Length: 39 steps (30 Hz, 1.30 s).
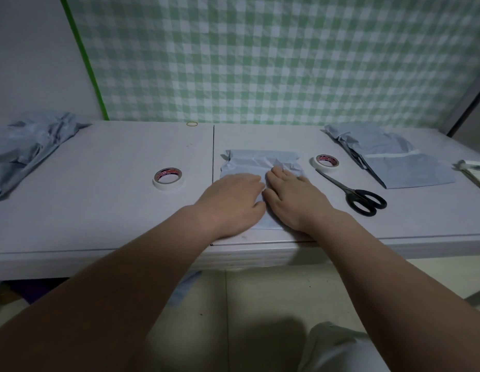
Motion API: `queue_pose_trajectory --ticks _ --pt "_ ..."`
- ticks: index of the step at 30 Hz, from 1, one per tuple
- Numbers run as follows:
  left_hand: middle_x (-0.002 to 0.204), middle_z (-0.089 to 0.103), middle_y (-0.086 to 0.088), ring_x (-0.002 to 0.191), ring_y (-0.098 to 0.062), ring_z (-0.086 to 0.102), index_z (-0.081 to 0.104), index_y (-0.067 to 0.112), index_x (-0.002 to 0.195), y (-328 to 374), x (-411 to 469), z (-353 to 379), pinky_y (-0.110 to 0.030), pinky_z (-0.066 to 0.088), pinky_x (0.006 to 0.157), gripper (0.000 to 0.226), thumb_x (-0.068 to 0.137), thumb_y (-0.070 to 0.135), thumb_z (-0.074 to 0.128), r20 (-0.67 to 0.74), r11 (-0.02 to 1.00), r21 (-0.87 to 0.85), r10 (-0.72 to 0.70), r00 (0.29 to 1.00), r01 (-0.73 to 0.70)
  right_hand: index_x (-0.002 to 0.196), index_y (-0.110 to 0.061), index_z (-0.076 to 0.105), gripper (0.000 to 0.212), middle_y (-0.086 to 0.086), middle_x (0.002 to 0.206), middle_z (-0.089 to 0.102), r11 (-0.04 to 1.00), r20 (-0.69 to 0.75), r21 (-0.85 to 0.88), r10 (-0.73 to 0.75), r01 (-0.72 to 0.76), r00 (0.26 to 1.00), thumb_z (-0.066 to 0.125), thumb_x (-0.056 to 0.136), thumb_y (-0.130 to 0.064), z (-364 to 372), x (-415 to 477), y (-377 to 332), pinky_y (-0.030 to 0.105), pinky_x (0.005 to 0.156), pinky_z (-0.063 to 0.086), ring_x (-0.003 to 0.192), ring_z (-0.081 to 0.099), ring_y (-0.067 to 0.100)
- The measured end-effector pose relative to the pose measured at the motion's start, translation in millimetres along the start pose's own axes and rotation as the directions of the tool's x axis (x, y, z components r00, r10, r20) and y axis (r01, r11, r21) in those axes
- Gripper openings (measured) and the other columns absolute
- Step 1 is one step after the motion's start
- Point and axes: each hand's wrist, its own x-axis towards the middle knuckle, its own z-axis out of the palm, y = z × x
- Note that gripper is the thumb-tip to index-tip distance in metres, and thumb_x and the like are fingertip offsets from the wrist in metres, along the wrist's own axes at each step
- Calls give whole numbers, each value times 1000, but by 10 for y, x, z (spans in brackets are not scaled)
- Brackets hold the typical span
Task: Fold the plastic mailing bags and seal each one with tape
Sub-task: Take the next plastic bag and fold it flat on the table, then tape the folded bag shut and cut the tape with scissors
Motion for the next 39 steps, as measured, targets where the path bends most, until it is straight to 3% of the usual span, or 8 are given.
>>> queue_pose_trajectory --ticks 3,5,26,29,32,35,37,39 --pt "161 2 0 147 -13 0 6 16 153 -53 55 87 -35 1 118 59 102 39 24 144 999 40 13 989 -19 151 -14 15 54 3 160 6 998 61 61 25 -29 998 22 102 -33 44 -23 6 36 118 7 147 5 15" --pt "161 -7 1 147 -12 -6 -2 17 153 -100 72 152 -34 -3 118 61 102 43 20 182 998 69 1 983 -14 152 -15 12 54 3 160 4 998 61 51 28 -31 998 21 102 -34 60 -23 18 37 118 6 147 3 15" --pt "160 -10 -6 147 -22 -10 -3 29 152 -147 142 218 -37 -2 120 64 97 56 16 192 991 114 -92 977 71 153 -17 3 57 -1 160 -4 997 122 26 66 -69 990 18 102 -38 54 -15 10 36 117 0 147 -3 13" --pt "161 -1 -2 148 -20 -1 5 26 153 -147 127 153 -34 3 118 63 99 51 25 180 995 -26 -88 980 95 152 -16 8 56 0 160 0 997 118 38 62 -67 991 20 102 -37 31 4 -2 37 117 3 147 0 14" --pt "149 37 -5 136 -25 35 34 18 145 -292 22 37 -35 30 110 51 97 36 40 -102 979 -180 -117 988 97 135 -10 37 44 7 151 29 998 60 50 28 -31 998 29 100 -34 4 43 0 42 112 22 141 23 22" --pt "129 50 -14 118 -33 47 54 12 129 -579 -162 -114 -39 40 97 38 92 23 48 -323 943 -28 -323 890 332 113 -9 51 30 8 123 50 999 -36 44 0 2 999 41 95 -31 -58 37 -51 40 100 33 123 41 27" --pt "123 48 -14 113 -33 46 57 11 121 -759 -303 -178 -39 40 90 34 91 24 50 -312 856 67 -470 826 513 112 -10 54 28 9 119 55 996 -115 88 12 -2 993 43 95 -30 -110 3 -146 37 94 36 118 46 30" --pt "118 48 -14 110 -32 45 59 9 115 -879 -399 -191 -40 41 87 30 91 24 48 -261 814 121 -526 809 568 121 -12 57 33 10 125 59 981 -174 194 48 -13 984 44 97 -30 -157 -45 -282 34 94 38 119 49 30"
